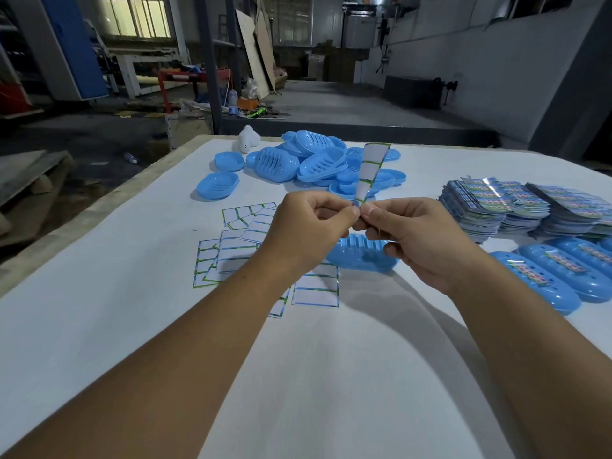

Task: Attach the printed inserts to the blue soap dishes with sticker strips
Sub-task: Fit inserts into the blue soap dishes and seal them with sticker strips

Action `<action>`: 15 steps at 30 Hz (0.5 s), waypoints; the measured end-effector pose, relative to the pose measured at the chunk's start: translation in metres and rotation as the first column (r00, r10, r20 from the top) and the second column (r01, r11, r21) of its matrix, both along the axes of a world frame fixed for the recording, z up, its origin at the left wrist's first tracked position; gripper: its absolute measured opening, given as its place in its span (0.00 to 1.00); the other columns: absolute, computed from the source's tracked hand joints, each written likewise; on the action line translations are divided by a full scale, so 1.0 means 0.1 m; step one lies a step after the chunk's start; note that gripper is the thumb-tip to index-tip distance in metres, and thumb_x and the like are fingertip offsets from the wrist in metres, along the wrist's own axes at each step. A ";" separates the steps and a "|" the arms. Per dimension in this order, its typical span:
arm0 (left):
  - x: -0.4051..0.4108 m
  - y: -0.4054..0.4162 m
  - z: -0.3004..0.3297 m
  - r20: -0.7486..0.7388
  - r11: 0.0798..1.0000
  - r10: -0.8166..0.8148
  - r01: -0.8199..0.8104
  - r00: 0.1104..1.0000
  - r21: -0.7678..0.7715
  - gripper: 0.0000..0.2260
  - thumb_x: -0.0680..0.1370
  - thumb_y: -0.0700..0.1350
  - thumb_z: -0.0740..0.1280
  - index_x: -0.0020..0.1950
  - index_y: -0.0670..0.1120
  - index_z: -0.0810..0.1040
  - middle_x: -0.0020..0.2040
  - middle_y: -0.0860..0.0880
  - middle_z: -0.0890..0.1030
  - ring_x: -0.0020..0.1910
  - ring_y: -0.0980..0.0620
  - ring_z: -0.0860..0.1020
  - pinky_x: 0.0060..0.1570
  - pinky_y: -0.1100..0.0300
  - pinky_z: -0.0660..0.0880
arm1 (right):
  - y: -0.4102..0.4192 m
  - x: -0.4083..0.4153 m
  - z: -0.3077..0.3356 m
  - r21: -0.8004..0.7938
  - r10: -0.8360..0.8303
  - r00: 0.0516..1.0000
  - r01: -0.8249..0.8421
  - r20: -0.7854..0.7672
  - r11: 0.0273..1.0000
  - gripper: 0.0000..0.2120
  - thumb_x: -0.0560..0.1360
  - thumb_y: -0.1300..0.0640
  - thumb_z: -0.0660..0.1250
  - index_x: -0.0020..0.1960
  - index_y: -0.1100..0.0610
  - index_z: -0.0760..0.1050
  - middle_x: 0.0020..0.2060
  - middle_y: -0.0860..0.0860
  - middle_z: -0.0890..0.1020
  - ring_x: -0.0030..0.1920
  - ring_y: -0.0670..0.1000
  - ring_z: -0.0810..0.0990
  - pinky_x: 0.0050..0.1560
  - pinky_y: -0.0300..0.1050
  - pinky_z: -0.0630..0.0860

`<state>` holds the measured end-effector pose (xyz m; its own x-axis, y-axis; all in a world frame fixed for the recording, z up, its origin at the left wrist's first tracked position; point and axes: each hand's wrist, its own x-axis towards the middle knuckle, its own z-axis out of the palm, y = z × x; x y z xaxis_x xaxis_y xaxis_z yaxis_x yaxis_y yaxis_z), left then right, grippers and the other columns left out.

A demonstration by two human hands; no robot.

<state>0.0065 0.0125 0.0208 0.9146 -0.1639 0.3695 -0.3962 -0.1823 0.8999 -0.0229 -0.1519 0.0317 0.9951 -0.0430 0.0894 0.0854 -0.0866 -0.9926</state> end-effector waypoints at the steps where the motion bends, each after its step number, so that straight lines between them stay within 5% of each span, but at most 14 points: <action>1: 0.00 0.00 0.00 0.014 1.000 0.004 -0.004 1.000 0.014 0.02 0.76 0.45 0.73 0.46 0.49 0.85 0.37 0.54 0.86 0.36 0.57 0.84 0.37 0.67 0.78 | -0.01 0.00 0.00 -0.002 -0.001 1.000 0.001 -0.004 1.000 0.10 0.78 0.55 0.72 0.40 0.53 0.88 0.40 0.52 0.87 0.35 0.42 0.79 0.28 0.33 0.71; 9: 0.00 0.02 -0.01 0.041 0.998 0.002 -0.005 0.999 0.056 0.04 0.78 0.44 0.71 0.48 0.46 0.86 0.38 0.53 0.86 0.37 0.55 0.85 0.39 0.65 0.80 | -0.03 0.02 -0.02 -0.005 -0.008 1.000 0.008 -0.023 1.000 0.09 0.77 0.53 0.72 0.42 0.56 0.87 0.38 0.51 0.86 0.33 0.41 0.78 0.27 0.33 0.69; 15: 0.02 0.01 -0.03 0.088 0.982 0.120 -0.131 0.989 0.138 0.07 0.76 0.43 0.68 0.39 0.49 0.83 0.34 0.55 0.85 0.33 0.58 0.84 0.39 0.61 0.81 | -0.01 0.05 -0.05 -0.089 -0.062 0.998 0.062 -0.001 0.994 0.11 0.78 0.52 0.71 0.43 0.58 0.86 0.36 0.50 0.85 0.33 0.41 0.79 0.26 0.34 0.71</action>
